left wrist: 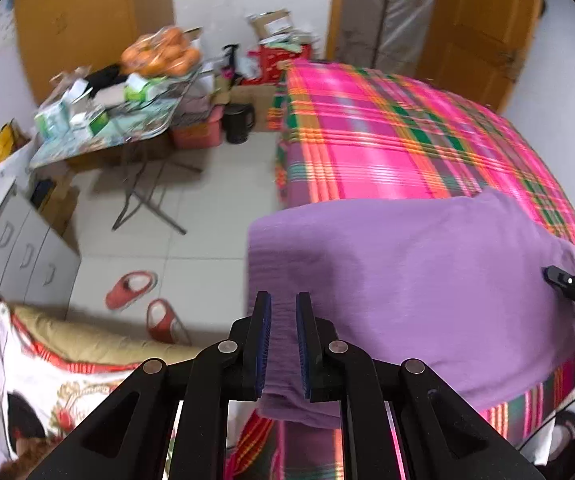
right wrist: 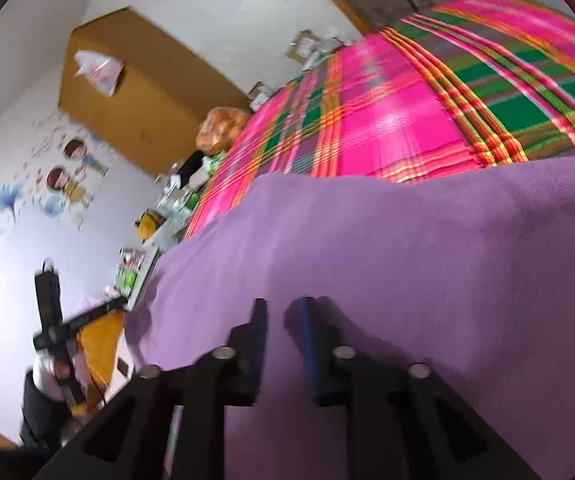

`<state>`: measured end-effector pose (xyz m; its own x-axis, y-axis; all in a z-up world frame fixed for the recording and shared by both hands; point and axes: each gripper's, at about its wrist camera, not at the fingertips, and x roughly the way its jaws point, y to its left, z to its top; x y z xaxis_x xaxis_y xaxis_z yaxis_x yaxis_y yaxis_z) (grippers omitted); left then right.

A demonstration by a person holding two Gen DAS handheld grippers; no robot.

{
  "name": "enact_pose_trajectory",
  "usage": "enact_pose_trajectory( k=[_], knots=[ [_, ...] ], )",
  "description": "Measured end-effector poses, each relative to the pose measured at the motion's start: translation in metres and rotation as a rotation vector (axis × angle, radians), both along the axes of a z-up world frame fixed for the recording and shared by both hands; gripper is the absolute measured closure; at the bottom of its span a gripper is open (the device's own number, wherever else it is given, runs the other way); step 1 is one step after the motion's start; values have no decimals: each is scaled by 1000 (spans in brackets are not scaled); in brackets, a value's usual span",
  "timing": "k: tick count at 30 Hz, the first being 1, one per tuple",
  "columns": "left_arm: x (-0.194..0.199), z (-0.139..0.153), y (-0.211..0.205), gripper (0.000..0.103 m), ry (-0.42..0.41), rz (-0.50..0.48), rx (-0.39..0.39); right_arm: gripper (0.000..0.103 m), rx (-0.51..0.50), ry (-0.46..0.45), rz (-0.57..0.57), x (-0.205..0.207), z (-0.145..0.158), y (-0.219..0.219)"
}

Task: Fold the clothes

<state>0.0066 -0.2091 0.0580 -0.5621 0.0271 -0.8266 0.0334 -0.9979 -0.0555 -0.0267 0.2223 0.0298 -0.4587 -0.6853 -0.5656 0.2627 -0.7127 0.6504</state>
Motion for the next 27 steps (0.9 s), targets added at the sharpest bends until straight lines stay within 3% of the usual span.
enact_pose_trajectory(
  k=[7,18,22,25,27],
  knots=[
    [0,-4,41,90,-30,-171,-1,81,57,41,153,54,7,4],
    [19,-21,119,90,-104,-482,-71,81,155,126,269,106,16,17],
    [20,-24,135,90,-124,-523,-95,82,94,85,241,113,16,37],
    [21,-23,141,90,-124,-537,-103,80,-50,86,110,113,20,68],
    [22,-23,144,90,-123,-544,-107,80,-56,62,58,112,15,81]
  ],
)
